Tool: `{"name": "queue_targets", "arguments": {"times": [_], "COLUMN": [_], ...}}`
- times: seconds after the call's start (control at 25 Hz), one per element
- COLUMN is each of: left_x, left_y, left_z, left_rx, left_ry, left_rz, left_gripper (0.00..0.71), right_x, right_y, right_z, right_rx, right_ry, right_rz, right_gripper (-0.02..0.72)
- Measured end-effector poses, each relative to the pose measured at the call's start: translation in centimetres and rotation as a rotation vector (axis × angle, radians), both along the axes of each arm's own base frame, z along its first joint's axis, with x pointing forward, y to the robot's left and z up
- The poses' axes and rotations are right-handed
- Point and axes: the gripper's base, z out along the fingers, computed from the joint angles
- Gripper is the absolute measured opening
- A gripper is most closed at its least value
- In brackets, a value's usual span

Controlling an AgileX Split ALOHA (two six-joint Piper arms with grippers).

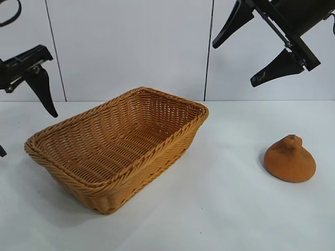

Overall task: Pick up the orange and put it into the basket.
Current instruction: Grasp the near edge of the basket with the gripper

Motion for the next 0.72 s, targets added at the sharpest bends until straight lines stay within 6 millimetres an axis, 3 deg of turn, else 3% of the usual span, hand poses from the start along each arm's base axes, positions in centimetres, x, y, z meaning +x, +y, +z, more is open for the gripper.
{"name": "queue_targets", "arguments": {"times": [0.36,0.56,0.64,0.72], "left_x": [0.0,0.0,0.2,0.3], "left_y": [-2.4,-2.9,-2.9,-2.9], "left_z": [-6.9,-8.0,-7.9,-7.9], "left_rx": [0.044,0.050,0.048,0.046], "left_ry": [0.077,0.066,0.045,0.032], "left_rz": [0.016,0.015,0.021,0.024], "left_gripper": [0.581,0.575,0.529,0.436], "right_x": [0.0,0.0,0.0,0.0], "right_y": [0.0,0.0,0.0,0.0], "right_z": [0.0,0.0,0.0,0.0], "right_rx": [-0.001,-0.001,-0.001,-0.001], "right_ry": [0.001,0.002,0.002,0.002], "right_rz": [-0.001,-0.002,-0.002,-0.001], "right_gripper": [0.631,0.631,0.631,0.631]}}
